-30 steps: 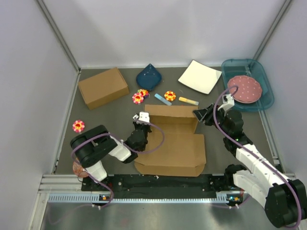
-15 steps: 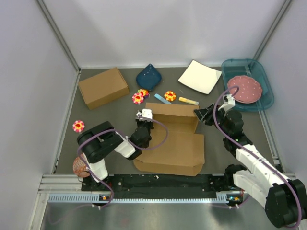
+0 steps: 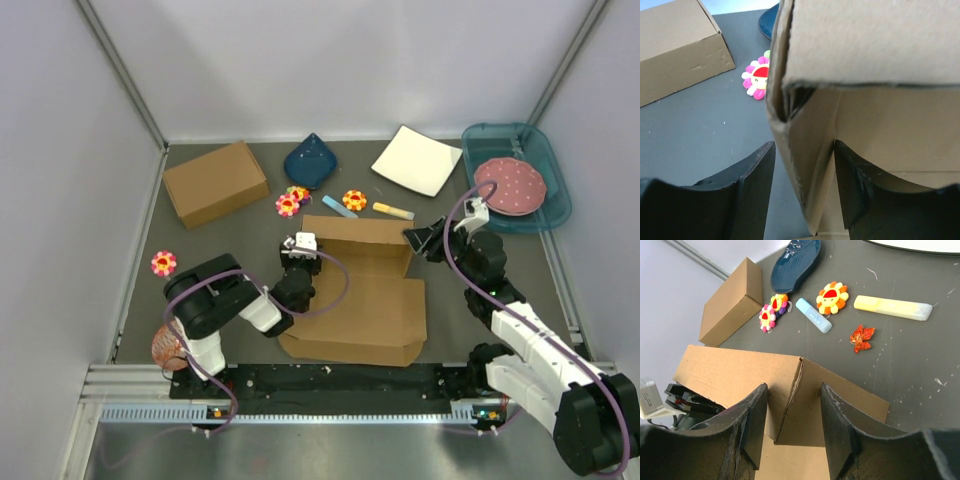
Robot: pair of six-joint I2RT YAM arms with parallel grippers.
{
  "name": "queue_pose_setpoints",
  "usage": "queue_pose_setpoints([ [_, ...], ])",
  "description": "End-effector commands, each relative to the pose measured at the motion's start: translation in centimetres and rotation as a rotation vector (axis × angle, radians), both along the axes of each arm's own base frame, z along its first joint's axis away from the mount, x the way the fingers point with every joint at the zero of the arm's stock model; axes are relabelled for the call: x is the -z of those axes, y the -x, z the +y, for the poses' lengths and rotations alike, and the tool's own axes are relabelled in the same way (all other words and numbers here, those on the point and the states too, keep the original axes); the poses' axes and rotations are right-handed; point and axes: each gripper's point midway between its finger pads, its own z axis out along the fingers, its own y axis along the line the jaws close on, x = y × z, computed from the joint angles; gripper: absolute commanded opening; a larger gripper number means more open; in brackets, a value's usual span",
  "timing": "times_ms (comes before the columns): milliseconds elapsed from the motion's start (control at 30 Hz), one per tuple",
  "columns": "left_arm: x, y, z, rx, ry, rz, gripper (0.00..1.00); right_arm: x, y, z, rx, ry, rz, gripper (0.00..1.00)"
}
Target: Fold the paper box
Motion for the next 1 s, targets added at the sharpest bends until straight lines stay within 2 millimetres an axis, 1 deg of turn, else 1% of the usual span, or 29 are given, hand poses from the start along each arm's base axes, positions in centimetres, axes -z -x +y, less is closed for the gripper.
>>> queue_pose_setpoints([
  [0,-2.5,0.1,-0.2,-0.004,0.167,-0.084,0.56,2.3,0.9,0.3,-0.029,0.039,0.067,0.44],
  [33,-2.2,0.1,0.0,-0.007,0.163,-0.078,0.52,2.3,0.9,0.3,-0.03,0.042,0.065,0.44],
  [100,-1.9,0.1,0.2,-0.02,0.157,-0.074,0.34,2.3,0.9,0.4,-0.03,0.044,0.064,0.44],
  [133,-1.6,0.1,0.2,-0.024,0.147,-0.068,0.1,2.3,0.9,0.3,-0.028,0.044,0.064,0.44],
  [167,-1.4,0.0,0.3,-0.032,0.135,-0.063,0.0,2.3,0.9,0.3,-0.028,0.042,0.065,0.44],
  [233,-0.9,-0.2,0.3,-0.044,0.114,-0.048,0.0,2.3,0.9,0.3,-0.028,0.042,0.064,0.44],
  [300,-0.7,-0.2,0.4,-0.053,0.11,-0.051,0.0,2.4,1.0,0.3,-0.03,0.042,0.065,0.44],
  [333,-0.2,-0.1,0.6,-0.05,0.103,-0.046,0.0,2.2,1.0,0.4,-0.031,0.039,0.061,0.44],
  [367,-0.5,-0.1,0.7,-0.053,0.102,-0.062,0.0,2.3,1.1,0.3,-0.03,0.039,0.064,0.44],
  [567,0.1,-0.1,1.2,-0.097,0.085,-0.045,0.0,2.5,1.3,0.6,-0.036,0.038,0.067,0.44],
  [600,0.5,-0.1,1.3,-0.099,0.072,-0.027,0.12,2.5,1.3,0.6,-0.037,0.036,0.065,0.44],
  [667,0.6,0.0,1.1,-0.1,0.1,-0.017,0.3,2.6,1.4,0.7,-0.038,0.035,0.068,0.43],
  [700,0.6,0.0,1.1,-0.099,0.102,-0.014,0.49,2.5,1.4,0.7,-0.04,0.034,0.066,0.44],
  [767,0.6,0.1,1.1,-0.1,0.116,-0.013,0.61,2.6,1.4,0.8,-0.04,0.036,0.067,0.44],
  [800,0.7,0.1,1.2,-0.102,0.118,-0.012,0.63,2.5,1.4,0.8,-0.041,0.035,0.068,0.44],
  [867,0.7,0.2,1.2,-0.099,0.122,-0.01,0.63,2.4,1.4,0.7,-0.039,0.036,0.066,0.44],
  [900,0.8,0.3,1.2,-0.096,0.118,-0.007,0.61,2.4,1.4,0.8,-0.042,0.037,0.063,0.43],
  [967,0.9,0.3,1.2,-0.095,0.113,-0.006,0.31,2.4,1.4,0.8,-0.042,0.035,0.063,0.44],
])
